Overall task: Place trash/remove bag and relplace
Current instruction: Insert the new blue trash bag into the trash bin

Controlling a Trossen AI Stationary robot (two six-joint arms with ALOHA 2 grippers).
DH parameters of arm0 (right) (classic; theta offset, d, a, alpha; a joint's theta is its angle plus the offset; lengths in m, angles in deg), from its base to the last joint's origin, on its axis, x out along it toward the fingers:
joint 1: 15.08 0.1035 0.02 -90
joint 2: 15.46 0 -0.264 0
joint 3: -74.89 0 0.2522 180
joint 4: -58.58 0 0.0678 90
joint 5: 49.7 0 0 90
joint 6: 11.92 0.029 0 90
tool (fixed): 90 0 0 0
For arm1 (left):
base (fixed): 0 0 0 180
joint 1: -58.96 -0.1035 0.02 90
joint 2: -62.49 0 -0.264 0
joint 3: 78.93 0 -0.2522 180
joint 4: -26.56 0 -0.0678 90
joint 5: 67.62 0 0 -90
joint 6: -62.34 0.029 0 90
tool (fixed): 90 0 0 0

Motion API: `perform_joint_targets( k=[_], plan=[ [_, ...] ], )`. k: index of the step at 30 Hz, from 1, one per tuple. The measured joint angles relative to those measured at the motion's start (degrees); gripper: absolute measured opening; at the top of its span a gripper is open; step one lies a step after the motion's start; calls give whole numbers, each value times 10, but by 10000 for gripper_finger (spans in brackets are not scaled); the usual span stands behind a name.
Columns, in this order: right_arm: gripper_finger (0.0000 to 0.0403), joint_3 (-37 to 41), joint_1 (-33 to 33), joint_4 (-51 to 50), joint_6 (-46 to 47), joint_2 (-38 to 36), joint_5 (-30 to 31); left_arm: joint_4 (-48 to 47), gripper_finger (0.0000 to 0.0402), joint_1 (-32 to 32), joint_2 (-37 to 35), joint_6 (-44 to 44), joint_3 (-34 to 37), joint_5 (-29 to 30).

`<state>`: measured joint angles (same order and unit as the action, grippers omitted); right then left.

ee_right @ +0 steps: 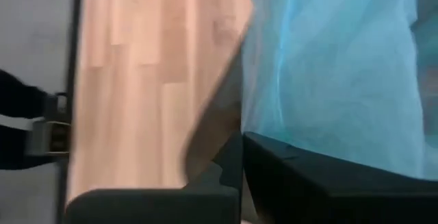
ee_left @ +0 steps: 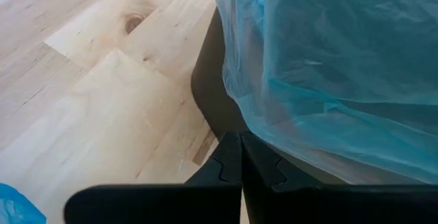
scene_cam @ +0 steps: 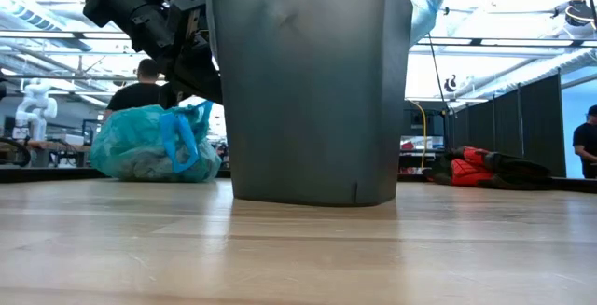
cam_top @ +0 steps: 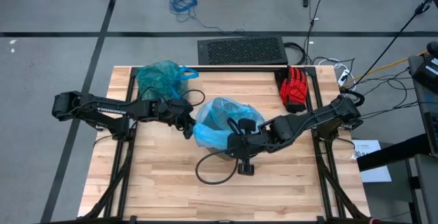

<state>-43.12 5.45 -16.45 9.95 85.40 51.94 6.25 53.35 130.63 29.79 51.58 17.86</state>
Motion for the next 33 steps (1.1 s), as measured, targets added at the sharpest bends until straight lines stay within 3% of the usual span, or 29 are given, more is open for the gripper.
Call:
perform_joint_targets(
  k=[9, 33],
  plan=[
    [0, -75, 36, 1, 68, -3, -29, 0, 0, 0, 0, -1, 0, -14],
    [0, -75, 88, -49, 180, 116, 6, 0, 0, 0, 0, -1, 0, -14]
  ],
)
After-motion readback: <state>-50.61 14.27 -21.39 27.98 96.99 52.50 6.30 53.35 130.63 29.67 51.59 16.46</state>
